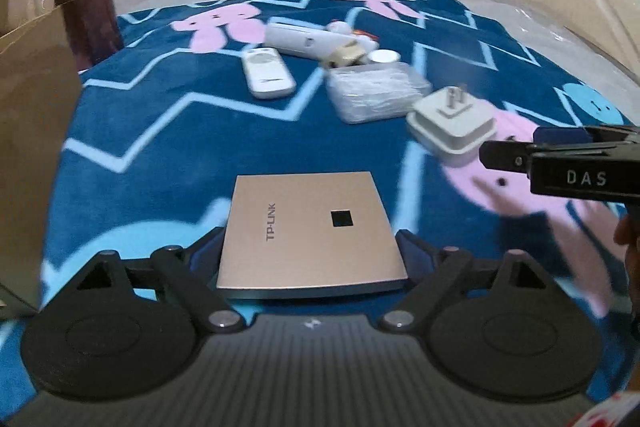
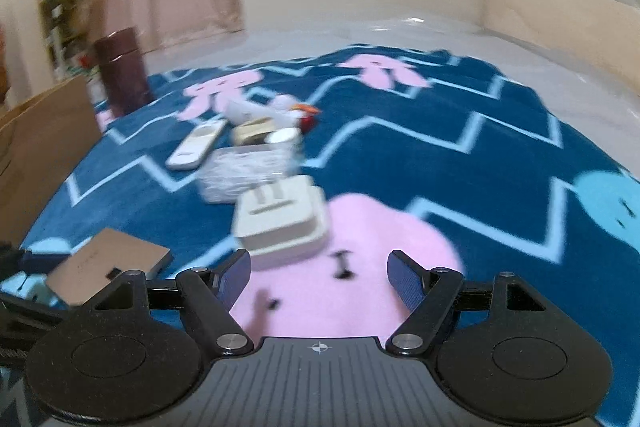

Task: Organize rigid objects
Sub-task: 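Grasp the gold TP-LINK plate with the left gripper while the right gripper grasps the white plug adapter, then carry the plate and plug adapter over the box and release both inside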

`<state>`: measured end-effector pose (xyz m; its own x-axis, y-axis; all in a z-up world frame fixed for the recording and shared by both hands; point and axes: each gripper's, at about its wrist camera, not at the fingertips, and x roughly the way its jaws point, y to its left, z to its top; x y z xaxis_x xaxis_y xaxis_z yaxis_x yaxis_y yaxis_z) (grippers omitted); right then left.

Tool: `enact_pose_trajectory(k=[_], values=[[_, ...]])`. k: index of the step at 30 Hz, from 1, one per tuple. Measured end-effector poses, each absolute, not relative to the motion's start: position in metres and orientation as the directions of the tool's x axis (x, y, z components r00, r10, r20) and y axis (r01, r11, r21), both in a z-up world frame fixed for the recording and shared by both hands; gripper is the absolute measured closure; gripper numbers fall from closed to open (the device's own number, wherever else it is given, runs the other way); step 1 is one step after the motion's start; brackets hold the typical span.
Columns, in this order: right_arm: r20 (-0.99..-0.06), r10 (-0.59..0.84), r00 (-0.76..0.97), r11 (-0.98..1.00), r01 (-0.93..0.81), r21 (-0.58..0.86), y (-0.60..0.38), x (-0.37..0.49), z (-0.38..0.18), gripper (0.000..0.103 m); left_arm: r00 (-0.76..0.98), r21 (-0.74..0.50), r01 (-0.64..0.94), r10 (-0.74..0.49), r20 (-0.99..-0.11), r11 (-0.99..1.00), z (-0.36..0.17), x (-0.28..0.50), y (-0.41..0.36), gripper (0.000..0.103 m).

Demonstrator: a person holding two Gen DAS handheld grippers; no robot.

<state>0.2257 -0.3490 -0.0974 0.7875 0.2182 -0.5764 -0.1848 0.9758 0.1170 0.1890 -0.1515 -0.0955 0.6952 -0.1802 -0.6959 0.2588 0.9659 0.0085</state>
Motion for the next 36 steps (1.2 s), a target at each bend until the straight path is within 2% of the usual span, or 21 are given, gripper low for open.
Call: enact_pose_trajectory(k=[6, 16, 18, 27, 36], values=[[-0.578, 0.216, 0.787, 0.972, -0.232, 0.048, -0.324, 0.252, -0.102, 0.031, 0.705, 0.004, 0.240, -0.171, -0.688, 0.971, -0.094, 0.195, -0.122, 0.016], [-0.620, 0.128, 0.774, 0.954, -0.267, -0.136, -0.297, 0.280, -0.122, 0.032, 0.716, -0.018, 0.233, -0.185, -0.674, 0.972, -0.104, 0.196, -0.108, 0.015], [-0.616, 0.124, 0.778, 0.957, -0.258, -0.133, -0.298, 0.279, -0.123, 0.042, 0.718, -0.020, 0.235, -0.188, -0.670, 0.972, -0.104, 0.198, -0.108, 0.015], [-0.610, 0.103, 0.786, 0.970, -0.215, -0.113, -0.299, 0.264, -0.116, 0.042, 0.707, 0.013, 0.252, -0.175, -0.686, 0.968, -0.108, 0.206, -0.114, 0.016], [-0.616, 0.127, 0.777, 0.986, -0.167, -0.006, -0.306, 0.232, -0.093, 0.042, 0.713, 0.013, 0.261, -0.183, -0.677, 0.965, -0.089, 0.191, -0.107, 0.017]])
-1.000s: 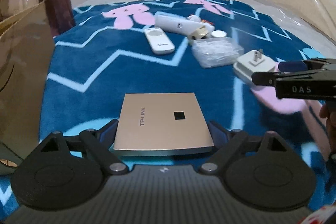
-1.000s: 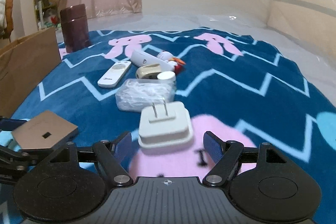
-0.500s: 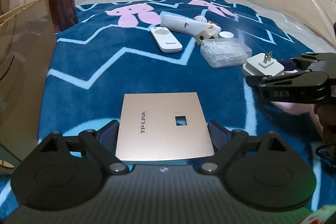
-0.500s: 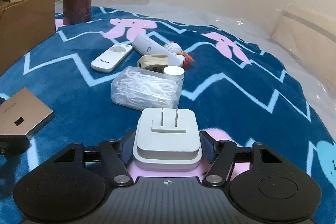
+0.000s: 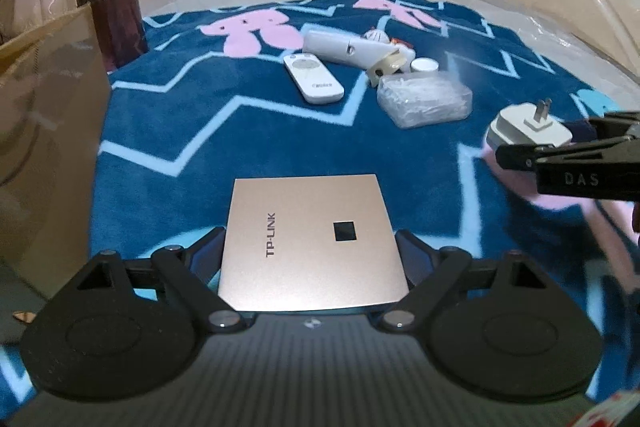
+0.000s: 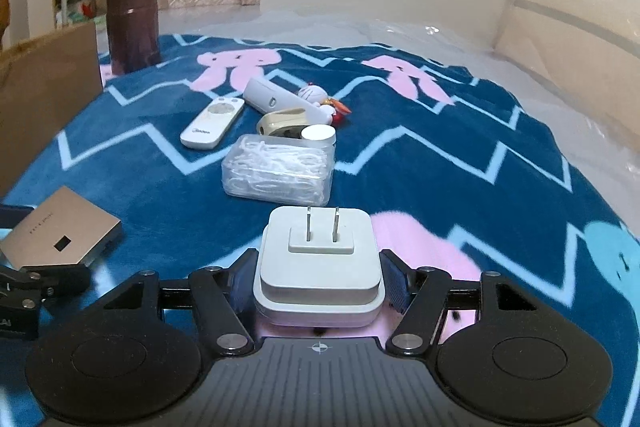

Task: Organize rigid objects
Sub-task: 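Carry the plate and plug adapter over the box and release both inside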

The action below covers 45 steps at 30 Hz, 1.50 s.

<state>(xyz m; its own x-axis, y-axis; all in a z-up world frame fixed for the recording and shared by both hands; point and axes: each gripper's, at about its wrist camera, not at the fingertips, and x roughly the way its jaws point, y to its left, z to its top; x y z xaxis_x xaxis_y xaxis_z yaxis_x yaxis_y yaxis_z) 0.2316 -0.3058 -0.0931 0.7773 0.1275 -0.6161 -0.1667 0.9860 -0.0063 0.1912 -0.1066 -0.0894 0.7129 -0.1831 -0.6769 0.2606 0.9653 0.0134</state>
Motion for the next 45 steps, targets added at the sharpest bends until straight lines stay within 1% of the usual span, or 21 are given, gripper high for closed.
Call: enact_pose_trajectory(k=[6, 11, 16, 22, 32, 45], values=[[-0.605, 0.170, 0.778, 0.984, -0.162, 0.069, -0.301, 0.204, -0.063, 0.042, 0.741, 0.004, 0.267, -0.203, -0.641, 0.964, -0.051, 0.169, -0.097, 0.017], [-0.575, 0.217, 0.789, 0.975, -0.202, 0.091, -0.285, 0.186, -0.032, 0.042, 0.780, -0.003, 0.242, -0.197, -0.594, 0.970, -0.007, 0.150, -0.075, 0.017], [-0.542, 0.267, 0.797, 0.962, -0.253, 0.103, -0.259, 0.178, 0.000, 0.042, 0.817, 0.007, 0.195, -0.158, -0.555, 0.981, 0.032, 0.135, -0.044, 0.017], [-0.515, 0.328, 0.792, 0.942, -0.312, 0.122, -0.219, 0.175, 0.028, 0.042, 0.848, 0.031, 0.141, -0.104, -0.519, 0.990, 0.065, 0.123, 0.000, 0.017], [-0.499, 0.433, 0.751, 0.895, -0.426, 0.135, -0.139, 0.179, 0.045, 0.042, 0.855, 0.032, 0.053, -0.029, -0.517, 0.998, 0.082, 0.114, 0.076, 0.017], [-0.503, 0.530, 0.682, 0.828, -0.544, 0.134, -0.052, 0.192, 0.049, 0.042, 0.852, 0.054, -0.015, 0.041, -0.522, 0.998, 0.083, 0.112, 0.134, 0.017]])
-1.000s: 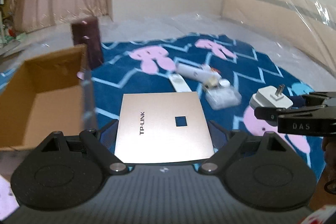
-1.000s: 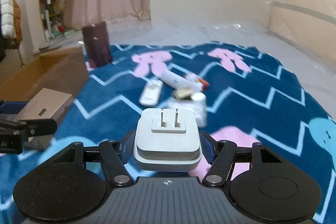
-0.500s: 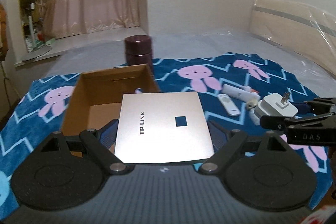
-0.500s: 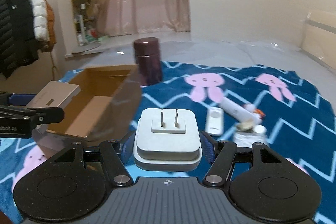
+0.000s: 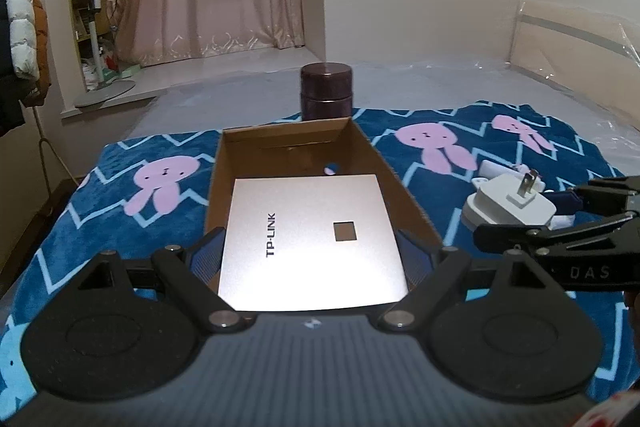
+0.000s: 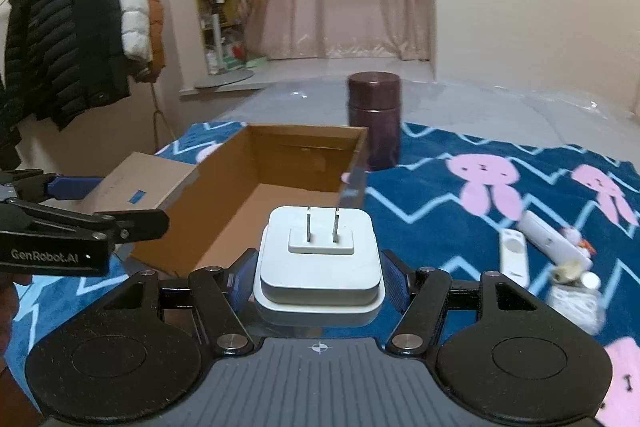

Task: Organize rigid objects
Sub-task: 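Carry the plate and plug adapter over the box and release both inside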

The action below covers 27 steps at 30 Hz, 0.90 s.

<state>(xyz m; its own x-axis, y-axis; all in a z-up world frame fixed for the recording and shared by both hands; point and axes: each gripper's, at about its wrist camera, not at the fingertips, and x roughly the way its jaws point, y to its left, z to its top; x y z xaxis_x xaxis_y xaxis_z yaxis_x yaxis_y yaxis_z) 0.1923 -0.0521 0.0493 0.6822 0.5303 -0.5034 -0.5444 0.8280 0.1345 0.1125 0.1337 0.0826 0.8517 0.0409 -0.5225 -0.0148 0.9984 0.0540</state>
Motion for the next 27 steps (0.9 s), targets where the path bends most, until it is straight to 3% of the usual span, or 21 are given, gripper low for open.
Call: enact_pose_trajectory(k=[10, 27], values=[[-0.510, 0.577, 0.638, 0.798, -0.573, 0.185, -0.019, 0.223, 0.047, 0.042, 0.840, 0.080, -0.052, 0.087, -0.535, 0.995, 0.076, 0.130, 0.166, 0.017], [-0.539, 0.592, 0.600, 0.793, -0.555, 0.253, -0.001, 0.252, 0.023, 0.042, 0.819, 0.042, -0.033, 0.051, -0.572, 0.999, 0.044, 0.165, 0.179, 0.015]])
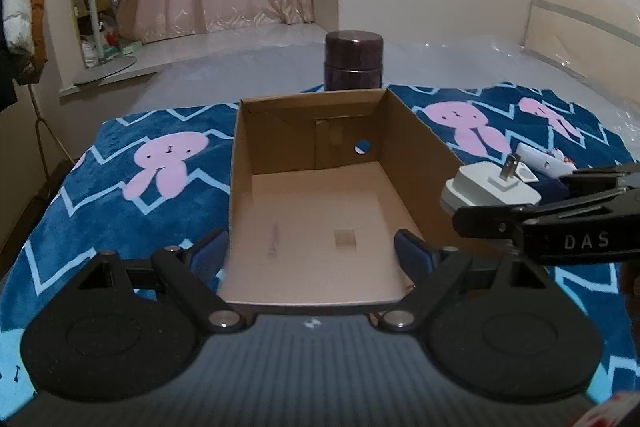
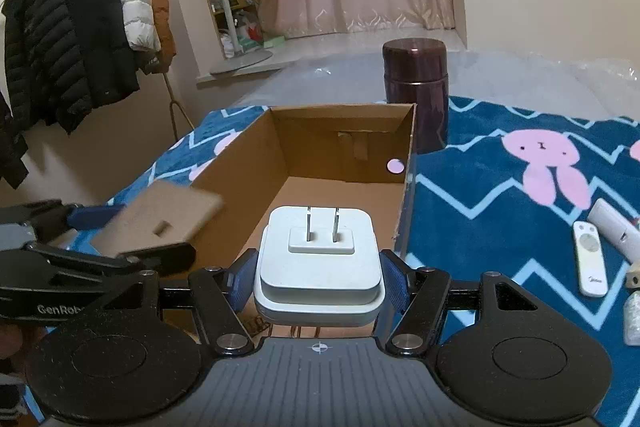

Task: Organize rigid objects
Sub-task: 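Carry the plate and plug adapter over the box and release both inside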

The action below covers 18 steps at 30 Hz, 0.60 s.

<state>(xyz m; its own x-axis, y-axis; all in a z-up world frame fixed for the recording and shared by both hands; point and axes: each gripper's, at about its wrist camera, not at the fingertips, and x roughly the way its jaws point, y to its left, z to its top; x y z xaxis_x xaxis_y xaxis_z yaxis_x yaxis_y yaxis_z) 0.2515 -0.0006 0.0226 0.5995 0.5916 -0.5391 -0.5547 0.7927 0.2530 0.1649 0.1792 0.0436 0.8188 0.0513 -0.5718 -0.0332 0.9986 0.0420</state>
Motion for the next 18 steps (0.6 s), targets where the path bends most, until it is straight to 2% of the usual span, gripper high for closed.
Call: enact_pose_trajectory(k=[16, 17, 18], values=[[-0.532, 0.597, 0.601, 0.786, -0.572, 0.236, 0.010, 0.252, 0.020, 0.041, 0.844, 0.034, -0.103, 0.106, -0.526, 0.994, 0.058, 0.134, 0.195, 0.014], [-0.521, 0.596, 0.611, 0.787, -0.571, 0.231, 0.009, 0.250, 0.021, 0.040, 0.845, 0.034, -0.104, 0.107, -0.524, 0.994, 0.059, 0.133, 0.195, 0.014], [-0.513, 0.592, 0.621, 0.792, -0.566, 0.228, 0.008, 0.249, 0.022, 0.033, 0.846, 0.033, -0.104, 0.106, -0.522, 0.994, 0.059, 0.132, 0.195, 0.014]])
